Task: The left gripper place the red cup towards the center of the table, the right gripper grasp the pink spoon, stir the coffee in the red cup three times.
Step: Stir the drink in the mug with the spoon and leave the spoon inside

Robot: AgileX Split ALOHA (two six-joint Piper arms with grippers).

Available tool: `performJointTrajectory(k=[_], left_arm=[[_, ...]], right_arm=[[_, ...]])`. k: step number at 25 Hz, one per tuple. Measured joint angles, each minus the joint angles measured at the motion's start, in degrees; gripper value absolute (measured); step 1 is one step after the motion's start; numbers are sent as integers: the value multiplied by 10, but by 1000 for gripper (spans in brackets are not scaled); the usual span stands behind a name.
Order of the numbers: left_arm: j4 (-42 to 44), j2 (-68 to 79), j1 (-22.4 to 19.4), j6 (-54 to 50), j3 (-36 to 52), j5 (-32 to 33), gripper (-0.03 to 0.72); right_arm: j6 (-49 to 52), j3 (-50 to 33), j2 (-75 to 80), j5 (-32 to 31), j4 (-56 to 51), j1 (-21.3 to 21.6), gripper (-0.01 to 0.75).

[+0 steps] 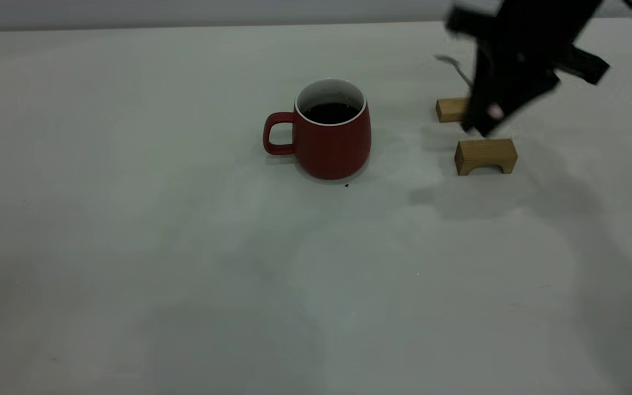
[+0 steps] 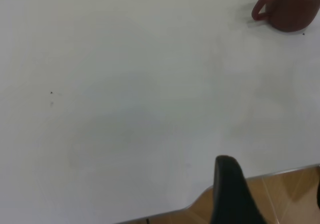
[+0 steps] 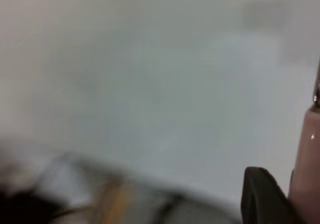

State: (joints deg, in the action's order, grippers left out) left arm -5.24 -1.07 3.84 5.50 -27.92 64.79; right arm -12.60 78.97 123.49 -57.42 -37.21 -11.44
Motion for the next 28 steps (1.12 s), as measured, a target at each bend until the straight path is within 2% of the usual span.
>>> performJointTrajectory(k=[4,11,15,21,28], left_arm=[[0,0,0,0,0,0,482],[0,0,0,0,0,0,482],[0,0,0,0,0,0,482],[0,0,0,0,0,0,482],[0,0,0,0,0,0,482]], right_arm=[[0,0,-9,-55,-187,-1,123],[5,0,-1,-53,-432,-27,123],[92,0,17,-40,-538,-41,123],[270,-1,35,-22,-608,-62,123],[372,-1,40,-7,-633,-79,123]])
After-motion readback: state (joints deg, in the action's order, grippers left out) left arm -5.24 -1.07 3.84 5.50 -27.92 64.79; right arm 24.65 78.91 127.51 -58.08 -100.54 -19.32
